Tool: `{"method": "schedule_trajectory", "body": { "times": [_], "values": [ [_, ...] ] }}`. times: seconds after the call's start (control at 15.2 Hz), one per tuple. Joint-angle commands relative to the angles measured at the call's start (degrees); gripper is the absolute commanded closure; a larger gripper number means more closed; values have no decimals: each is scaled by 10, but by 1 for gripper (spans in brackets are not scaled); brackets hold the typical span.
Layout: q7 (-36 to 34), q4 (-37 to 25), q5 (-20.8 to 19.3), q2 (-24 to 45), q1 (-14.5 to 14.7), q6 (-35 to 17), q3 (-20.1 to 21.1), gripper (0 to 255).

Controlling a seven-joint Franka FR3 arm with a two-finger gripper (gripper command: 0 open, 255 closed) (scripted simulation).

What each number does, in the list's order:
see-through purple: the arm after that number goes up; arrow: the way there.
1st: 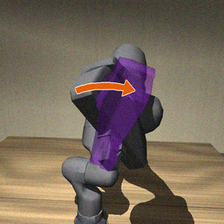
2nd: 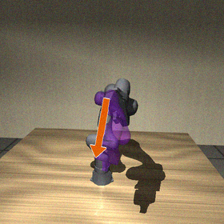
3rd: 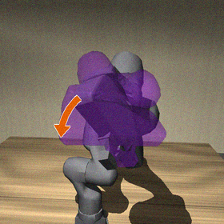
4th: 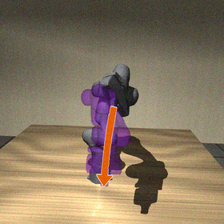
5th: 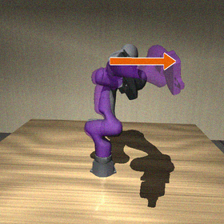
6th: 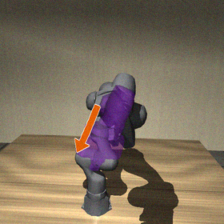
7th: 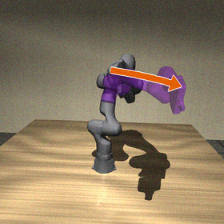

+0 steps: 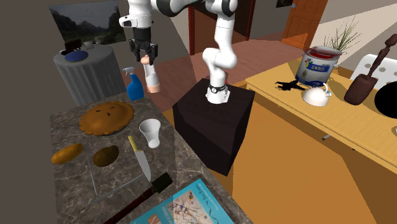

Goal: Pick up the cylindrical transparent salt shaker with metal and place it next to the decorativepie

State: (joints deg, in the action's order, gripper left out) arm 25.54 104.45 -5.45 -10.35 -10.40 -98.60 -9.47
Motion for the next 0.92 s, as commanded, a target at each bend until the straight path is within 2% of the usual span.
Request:
{"method": "schedule_trajectory", "body": {
  "times": [0.0, 0.86],
  "values": [
    [-2, 19, -1, -2, 0, -17, 0, 255],
    [-9, 122, -4, -4, -1, -117, -2, 255]
  ]
}}
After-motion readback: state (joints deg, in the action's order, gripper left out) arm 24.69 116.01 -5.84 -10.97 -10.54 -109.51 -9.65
